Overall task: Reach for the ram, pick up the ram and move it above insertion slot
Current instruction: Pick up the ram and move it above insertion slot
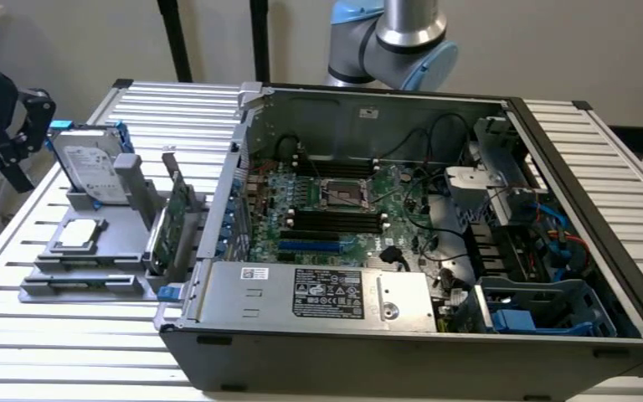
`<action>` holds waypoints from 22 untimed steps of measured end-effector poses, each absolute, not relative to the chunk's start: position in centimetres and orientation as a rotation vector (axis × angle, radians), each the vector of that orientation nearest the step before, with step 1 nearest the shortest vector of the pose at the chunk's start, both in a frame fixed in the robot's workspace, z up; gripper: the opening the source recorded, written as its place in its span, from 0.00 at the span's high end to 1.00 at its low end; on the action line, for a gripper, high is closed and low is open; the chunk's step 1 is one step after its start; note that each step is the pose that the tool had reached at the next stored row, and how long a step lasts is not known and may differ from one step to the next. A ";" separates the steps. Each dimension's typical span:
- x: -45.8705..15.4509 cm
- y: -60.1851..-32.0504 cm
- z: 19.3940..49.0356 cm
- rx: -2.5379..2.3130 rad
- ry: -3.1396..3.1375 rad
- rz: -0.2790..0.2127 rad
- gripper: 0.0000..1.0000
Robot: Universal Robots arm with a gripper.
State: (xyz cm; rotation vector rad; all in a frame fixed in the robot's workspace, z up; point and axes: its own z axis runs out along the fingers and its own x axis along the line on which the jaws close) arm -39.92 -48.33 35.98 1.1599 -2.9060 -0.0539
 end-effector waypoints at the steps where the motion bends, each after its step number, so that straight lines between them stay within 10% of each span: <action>1: -39.9 -48.3 36.0 1.186 -2.896 -0.054 0.89; 22: -39.9 -48.3 35.9 1.714 -2.618 -0.044 0.89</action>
